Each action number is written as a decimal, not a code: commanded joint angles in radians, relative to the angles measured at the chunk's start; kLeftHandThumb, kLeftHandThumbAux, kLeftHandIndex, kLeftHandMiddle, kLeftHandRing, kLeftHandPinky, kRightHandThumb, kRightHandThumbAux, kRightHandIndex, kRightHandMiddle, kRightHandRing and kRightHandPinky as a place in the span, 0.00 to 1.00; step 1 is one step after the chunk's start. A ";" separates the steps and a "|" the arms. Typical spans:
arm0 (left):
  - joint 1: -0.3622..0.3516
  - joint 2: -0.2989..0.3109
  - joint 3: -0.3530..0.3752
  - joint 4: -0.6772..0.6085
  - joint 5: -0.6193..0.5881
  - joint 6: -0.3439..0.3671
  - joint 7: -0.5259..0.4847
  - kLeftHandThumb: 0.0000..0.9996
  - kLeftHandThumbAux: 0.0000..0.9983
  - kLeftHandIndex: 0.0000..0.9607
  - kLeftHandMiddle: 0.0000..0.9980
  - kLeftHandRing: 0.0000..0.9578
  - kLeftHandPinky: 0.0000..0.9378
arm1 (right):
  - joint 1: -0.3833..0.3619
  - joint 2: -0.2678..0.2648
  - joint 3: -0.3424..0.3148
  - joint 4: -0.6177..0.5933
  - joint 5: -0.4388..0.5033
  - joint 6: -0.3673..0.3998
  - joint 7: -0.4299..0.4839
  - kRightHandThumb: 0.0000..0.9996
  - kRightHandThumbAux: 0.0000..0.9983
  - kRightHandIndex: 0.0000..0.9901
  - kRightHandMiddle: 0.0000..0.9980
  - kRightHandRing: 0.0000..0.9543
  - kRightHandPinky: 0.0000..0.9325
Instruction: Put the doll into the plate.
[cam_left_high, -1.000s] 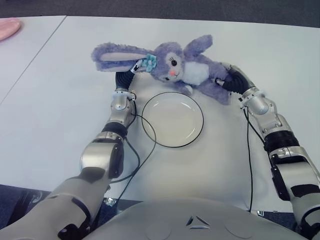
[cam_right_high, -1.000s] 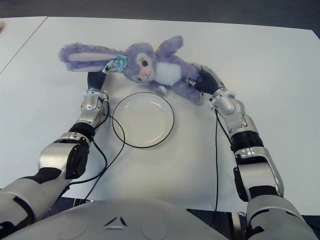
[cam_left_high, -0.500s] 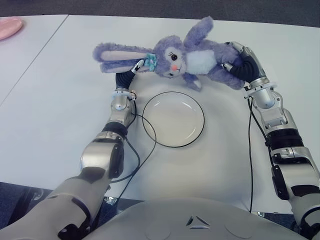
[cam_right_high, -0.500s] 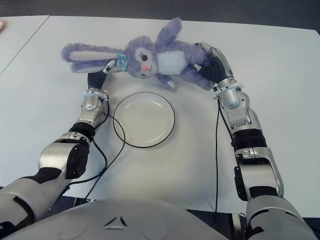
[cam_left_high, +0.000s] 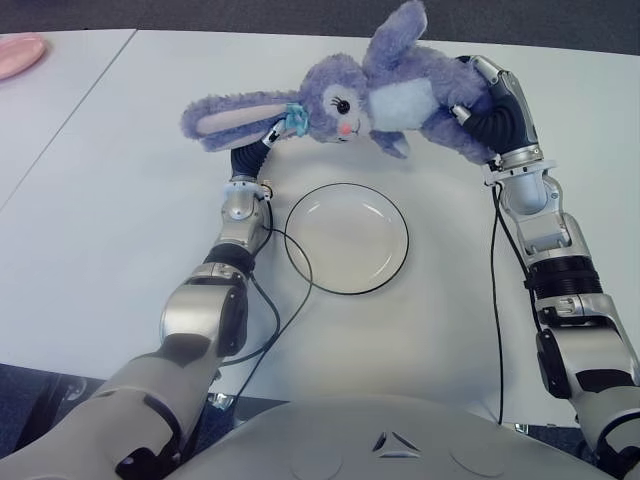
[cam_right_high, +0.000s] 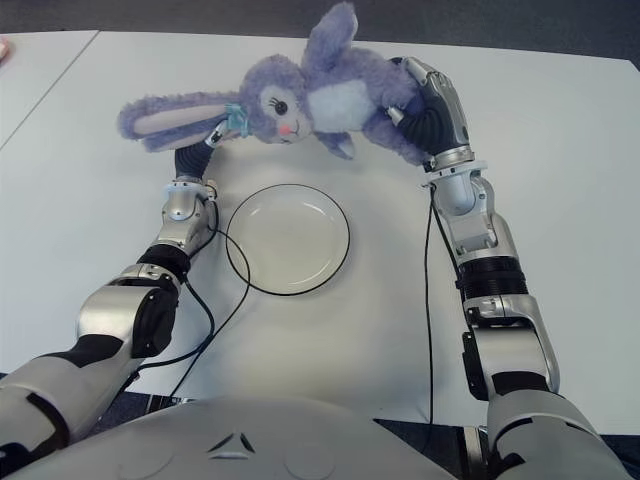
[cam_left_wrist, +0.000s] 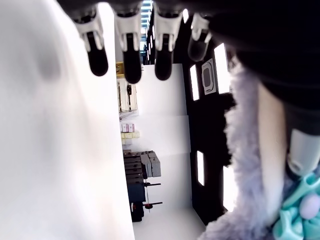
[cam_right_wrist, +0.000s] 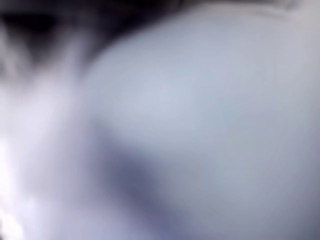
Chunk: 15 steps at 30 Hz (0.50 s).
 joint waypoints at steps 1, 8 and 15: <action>0.268 -0.039 0.004 0.162 0.007 0.131 0.024 0.00 0.55 0.09 0.16 0.17 0.18 | -0.005 0.027 -0.019 -0.035 0.014 -0.047 -0.017 0.69 0.73 0.44 0.90 0.93 0.94; 0.268 -0.043 0.003 0.161 0.008 0.124 0.029 0.00 0.54 0.09 0.16 0.16 0.18 | 0.001 0.038 -0.014 -0.091 0.020 -0.053 -0.005 0.69 0.73 0.44 0.90 0.93 0.94; 0.267 -0.044 -0.001 0.161 0.012 0.128 0.030 0.00 0.53 0.10 0.15 0.16 0.16 | 0.027 0.065 -0.004 -0.199 0.011 -0.029 0.001 0.70 0.73 0.44 0.90 0.93 0.94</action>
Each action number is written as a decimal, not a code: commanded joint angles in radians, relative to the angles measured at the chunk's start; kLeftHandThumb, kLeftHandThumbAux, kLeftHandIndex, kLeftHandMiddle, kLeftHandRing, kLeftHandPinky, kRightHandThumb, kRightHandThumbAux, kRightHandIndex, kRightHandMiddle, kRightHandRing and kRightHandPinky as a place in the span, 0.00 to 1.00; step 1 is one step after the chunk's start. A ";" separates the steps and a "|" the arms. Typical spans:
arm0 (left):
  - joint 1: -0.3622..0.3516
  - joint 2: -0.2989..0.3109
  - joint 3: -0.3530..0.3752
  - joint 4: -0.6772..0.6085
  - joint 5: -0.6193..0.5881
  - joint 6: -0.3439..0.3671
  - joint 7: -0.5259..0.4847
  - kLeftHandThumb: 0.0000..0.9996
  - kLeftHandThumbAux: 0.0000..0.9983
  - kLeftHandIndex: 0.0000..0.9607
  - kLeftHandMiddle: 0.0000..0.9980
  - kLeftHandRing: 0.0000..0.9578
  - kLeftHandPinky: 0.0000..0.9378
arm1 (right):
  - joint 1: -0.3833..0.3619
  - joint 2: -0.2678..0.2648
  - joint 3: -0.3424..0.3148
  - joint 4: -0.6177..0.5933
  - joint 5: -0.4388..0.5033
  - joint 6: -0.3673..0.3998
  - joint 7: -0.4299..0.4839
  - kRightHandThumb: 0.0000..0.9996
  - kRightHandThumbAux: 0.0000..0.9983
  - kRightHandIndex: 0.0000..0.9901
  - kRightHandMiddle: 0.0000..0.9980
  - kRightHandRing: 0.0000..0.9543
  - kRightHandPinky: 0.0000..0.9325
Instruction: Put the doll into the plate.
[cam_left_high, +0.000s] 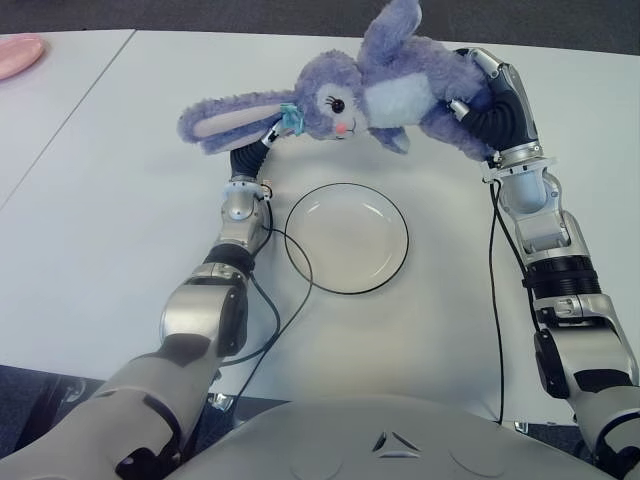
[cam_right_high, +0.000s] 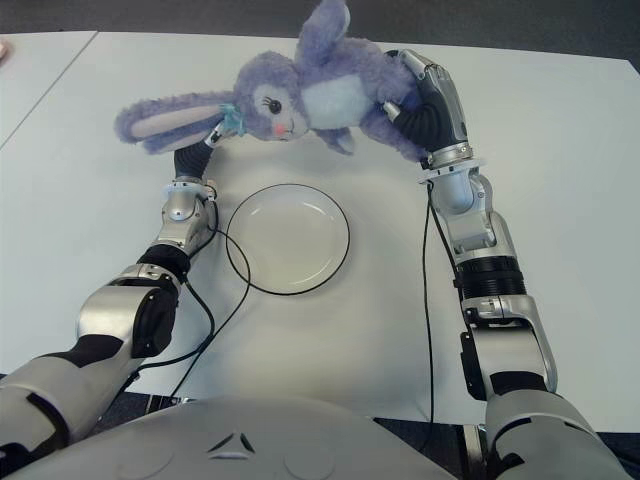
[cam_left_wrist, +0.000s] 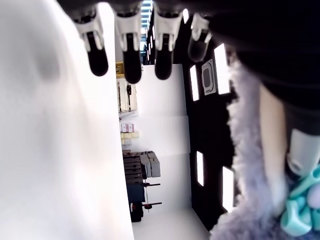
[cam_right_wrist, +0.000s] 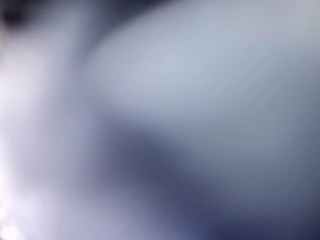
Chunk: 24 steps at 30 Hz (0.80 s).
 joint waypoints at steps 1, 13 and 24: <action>0.267 -0.044 -0.001 0.161 0.012 0.129 0.031 0.00 0.53 0.10 0.15 0.16 0.17 | 0.031 0.055 0.001 -0.144 0.007 -0.019 0.000 0.70 0.73 0.44 0.90 0.93 0.94; 0.266 -0.050 0.001 0.162 0.010 0.125 0.040 0.00 0.56 0.09 0.16 0.16 0.18 | 0.041 0.096 0.021 -0.208 0.057 -0.066 0.047 0.70 0.73 0.44 0.89 0.93 0.93; 0.260 -0.053 0.002 0.163 0.008 0.138 0.042 0.00 0.55 0.08 0.15 0.16 0.17 | 0.039 0.129 0.022 -0.234 0.077 -0.091 0.060 0.70 0.73 0.44 0.89 0.93 0.94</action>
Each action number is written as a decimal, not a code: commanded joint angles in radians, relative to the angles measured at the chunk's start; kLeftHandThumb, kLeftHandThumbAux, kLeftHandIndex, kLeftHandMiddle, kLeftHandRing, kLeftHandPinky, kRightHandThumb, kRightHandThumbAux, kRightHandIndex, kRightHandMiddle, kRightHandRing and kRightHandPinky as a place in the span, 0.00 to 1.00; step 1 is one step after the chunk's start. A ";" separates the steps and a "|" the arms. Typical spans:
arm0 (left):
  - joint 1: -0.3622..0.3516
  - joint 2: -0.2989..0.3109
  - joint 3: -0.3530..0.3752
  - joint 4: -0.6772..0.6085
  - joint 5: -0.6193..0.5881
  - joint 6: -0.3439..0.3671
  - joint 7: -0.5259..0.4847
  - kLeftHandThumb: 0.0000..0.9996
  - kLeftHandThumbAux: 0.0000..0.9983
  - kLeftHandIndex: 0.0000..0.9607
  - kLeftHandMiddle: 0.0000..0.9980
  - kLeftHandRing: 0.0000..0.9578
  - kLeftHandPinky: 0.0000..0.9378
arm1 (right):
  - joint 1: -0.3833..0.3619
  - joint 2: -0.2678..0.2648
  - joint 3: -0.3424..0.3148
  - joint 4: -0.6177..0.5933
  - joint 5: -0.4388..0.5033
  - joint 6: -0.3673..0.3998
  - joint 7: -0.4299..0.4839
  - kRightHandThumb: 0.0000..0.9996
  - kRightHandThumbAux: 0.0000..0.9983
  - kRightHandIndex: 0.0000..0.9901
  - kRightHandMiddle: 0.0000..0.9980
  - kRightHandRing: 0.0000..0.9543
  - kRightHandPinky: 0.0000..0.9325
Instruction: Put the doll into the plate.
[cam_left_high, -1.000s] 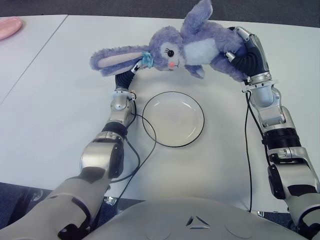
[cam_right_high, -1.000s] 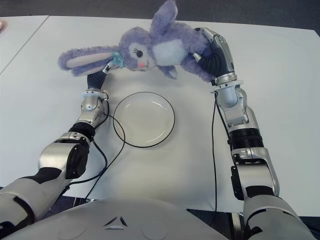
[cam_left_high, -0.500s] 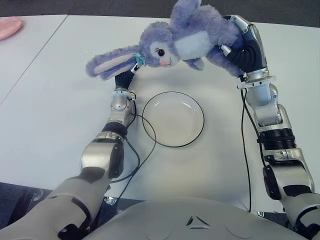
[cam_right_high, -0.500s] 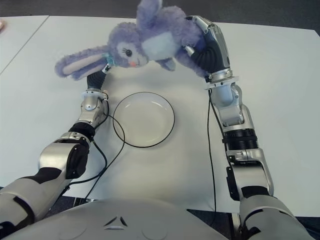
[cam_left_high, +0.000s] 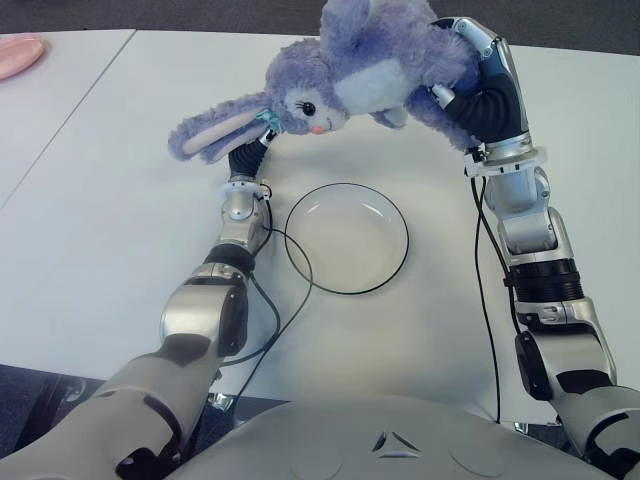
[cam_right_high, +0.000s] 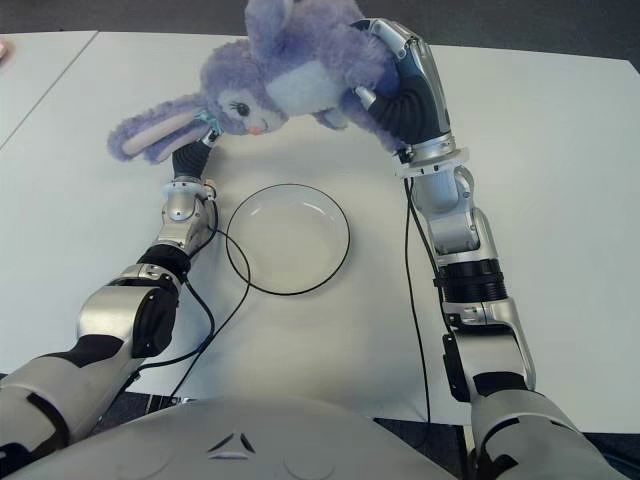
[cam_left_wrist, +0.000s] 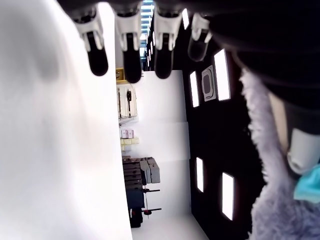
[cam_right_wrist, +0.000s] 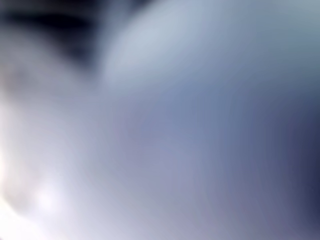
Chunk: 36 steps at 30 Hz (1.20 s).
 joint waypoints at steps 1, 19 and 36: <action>0.260 -0.052 0.001 0.163 0.008 0.137 0.023 0.00 0.55 0.08 0.15 0.16 0.17 | 0.026 0.041 0.016 -0.037 0.042 -0.071 0.025 0.70 0.73 0.44 0.89 0.93 0.94; 0.252 -0.056 0.001 0.164 0.009 0.153 0.029 0.00 0.56 0.07 0.14 0.15 0.16 | 0.039 0.087 -0.013 -0.165 0.104 -0.031 0.059 0.69 0.73 0.44 0.87 0.92 0.93; 0.263 -0.022 0.050 0.158 -0.040 0.124 -0.034 0.00 0.56 0.05 0.09 0.10 0.11 | 0.057 0.107 -0.022 -0.194 0.129 -0.009 0.102 0.69 0.73 0.44 0.88 0.93 0.94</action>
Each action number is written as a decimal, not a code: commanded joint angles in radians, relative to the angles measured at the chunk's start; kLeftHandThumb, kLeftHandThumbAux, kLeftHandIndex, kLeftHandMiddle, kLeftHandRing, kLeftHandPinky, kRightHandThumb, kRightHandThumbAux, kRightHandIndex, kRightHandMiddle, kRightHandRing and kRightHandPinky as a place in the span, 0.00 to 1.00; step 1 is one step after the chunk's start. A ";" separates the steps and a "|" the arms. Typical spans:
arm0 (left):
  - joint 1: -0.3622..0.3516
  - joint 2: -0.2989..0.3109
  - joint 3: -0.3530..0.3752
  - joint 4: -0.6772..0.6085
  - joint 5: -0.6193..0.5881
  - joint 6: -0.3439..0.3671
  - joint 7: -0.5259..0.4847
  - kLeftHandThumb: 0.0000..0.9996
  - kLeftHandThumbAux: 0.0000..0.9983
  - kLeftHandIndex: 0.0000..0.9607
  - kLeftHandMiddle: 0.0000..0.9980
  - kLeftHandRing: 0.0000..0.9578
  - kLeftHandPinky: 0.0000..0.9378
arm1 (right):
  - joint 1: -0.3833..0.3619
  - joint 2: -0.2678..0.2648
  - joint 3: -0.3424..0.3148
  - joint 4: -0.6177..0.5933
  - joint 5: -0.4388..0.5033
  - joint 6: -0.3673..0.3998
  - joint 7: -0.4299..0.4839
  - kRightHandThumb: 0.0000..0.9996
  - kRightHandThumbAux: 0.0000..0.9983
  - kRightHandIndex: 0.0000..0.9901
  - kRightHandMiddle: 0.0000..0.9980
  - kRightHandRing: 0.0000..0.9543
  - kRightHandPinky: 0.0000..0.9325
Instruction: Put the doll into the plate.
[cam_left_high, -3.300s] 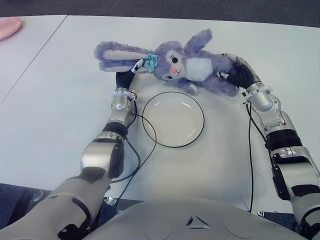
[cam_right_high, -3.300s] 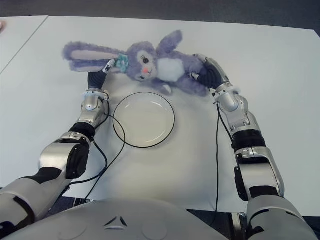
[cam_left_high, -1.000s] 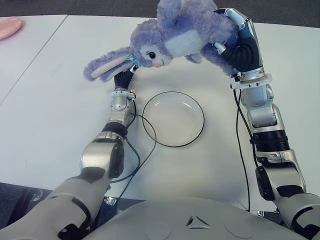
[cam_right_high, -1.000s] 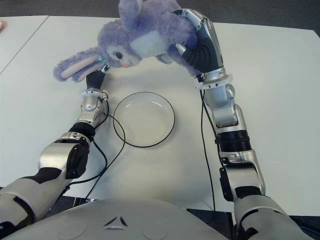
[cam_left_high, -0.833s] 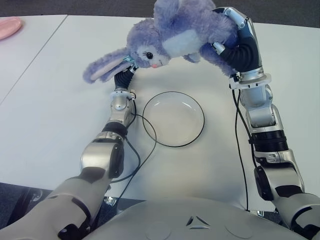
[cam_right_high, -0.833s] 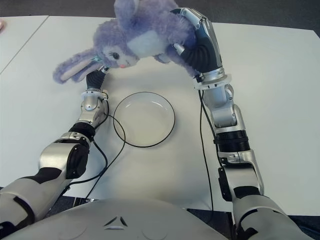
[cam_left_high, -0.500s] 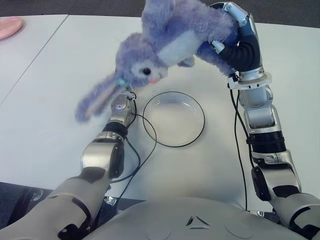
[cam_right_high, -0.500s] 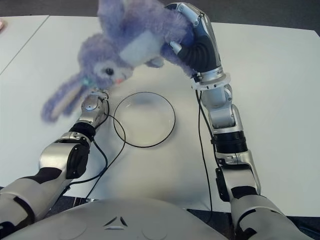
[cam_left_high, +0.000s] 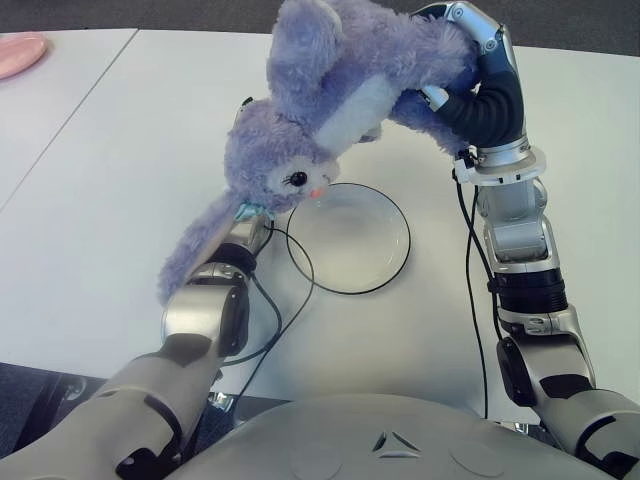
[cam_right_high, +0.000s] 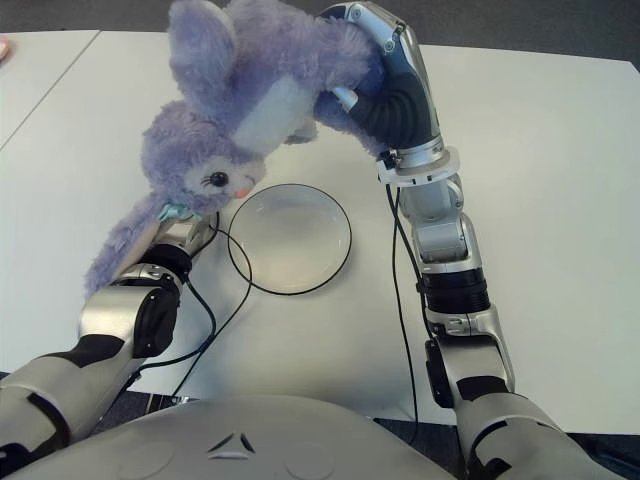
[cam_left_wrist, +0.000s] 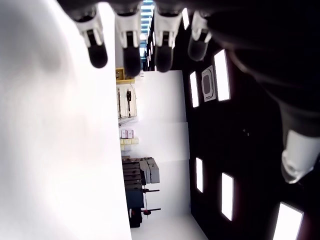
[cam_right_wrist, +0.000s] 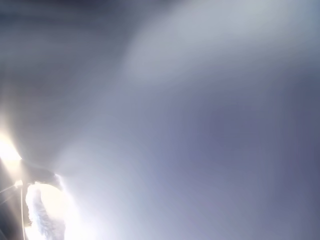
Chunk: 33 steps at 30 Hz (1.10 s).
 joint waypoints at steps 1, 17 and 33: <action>0.266 -0.013 0.044 0.156 -0.038 0.120 -0.043 0.00 0.56 0.05 0.09 0.10 0.11 | 0.033 0.023 -0.017 -0.029 0.066 0.017 0.029 0.69 0.73 0.44 0.88 0.93 0.94; 0.300 0.012 0.056 0.129 -0.052 0.038 0.005 0.00 0.53 0.02 0.07 0.07 0.07 | 0.046 0.028 -0.022 -0.021 0.049 0.000 0.035 0.70 0.73 0.44 0.88 0.93 0.94; 0.294 0.015 0.042 0.144 -0.040 0.079 0.028 0.00 0.55 0.03 0.06 0.06 0.06 | 0.227 -0.008 -0.036 0.052 0.033 -0.088 0.037 0.70 0.73 0.44 0.88 0.93 0.93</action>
